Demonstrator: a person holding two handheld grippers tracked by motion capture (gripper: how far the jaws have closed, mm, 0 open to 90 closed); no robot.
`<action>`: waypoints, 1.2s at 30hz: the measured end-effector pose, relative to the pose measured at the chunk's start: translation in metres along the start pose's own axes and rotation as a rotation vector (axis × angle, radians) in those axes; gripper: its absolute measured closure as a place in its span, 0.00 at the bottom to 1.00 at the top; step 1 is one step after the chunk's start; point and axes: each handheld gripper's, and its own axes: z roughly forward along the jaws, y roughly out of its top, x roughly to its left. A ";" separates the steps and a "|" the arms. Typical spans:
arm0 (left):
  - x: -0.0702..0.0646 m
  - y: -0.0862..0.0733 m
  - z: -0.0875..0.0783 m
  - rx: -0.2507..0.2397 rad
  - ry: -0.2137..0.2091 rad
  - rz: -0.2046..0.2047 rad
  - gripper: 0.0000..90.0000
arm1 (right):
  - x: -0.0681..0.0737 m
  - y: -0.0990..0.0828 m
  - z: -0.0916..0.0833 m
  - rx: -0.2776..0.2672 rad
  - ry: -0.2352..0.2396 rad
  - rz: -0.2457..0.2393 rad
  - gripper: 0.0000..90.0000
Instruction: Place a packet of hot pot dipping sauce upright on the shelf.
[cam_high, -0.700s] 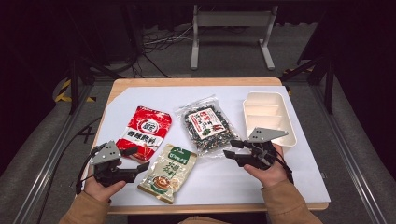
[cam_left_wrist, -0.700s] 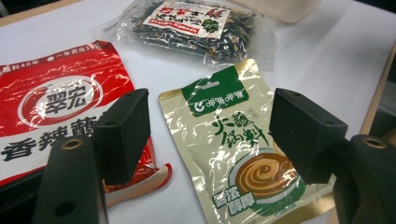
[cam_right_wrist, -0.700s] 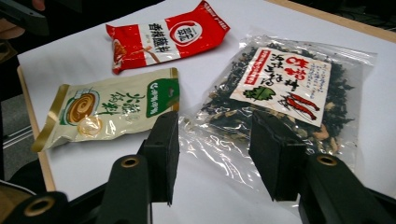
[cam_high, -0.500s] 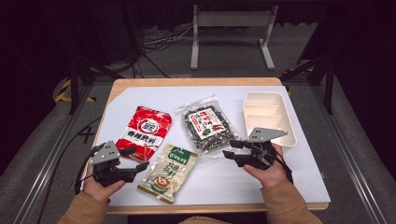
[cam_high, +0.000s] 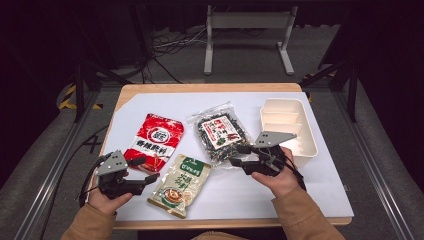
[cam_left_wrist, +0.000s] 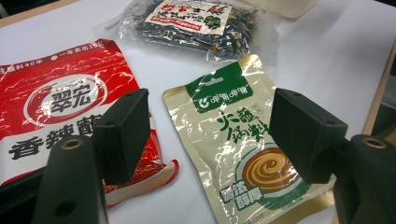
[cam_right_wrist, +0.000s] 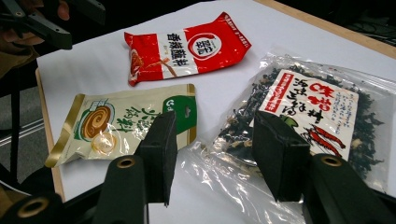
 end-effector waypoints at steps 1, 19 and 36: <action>0.000 0.000 0.000 -0.001 -0.003 -0.003 0.33 | 0.000 0.002 0.002 0.007 0.002 -0.002 0.56; 0.003 0.001 0.003 0.001 -0.004 -0.004 0.33 | 0.001 0.038 0.043 0.052 0.052 -0.037 0.51; 0.003 0.000 0.003 0.006 -0.006 -0.008 0.33 | -0.004 0.043 0.096 0.194 0.092 0.029 0.52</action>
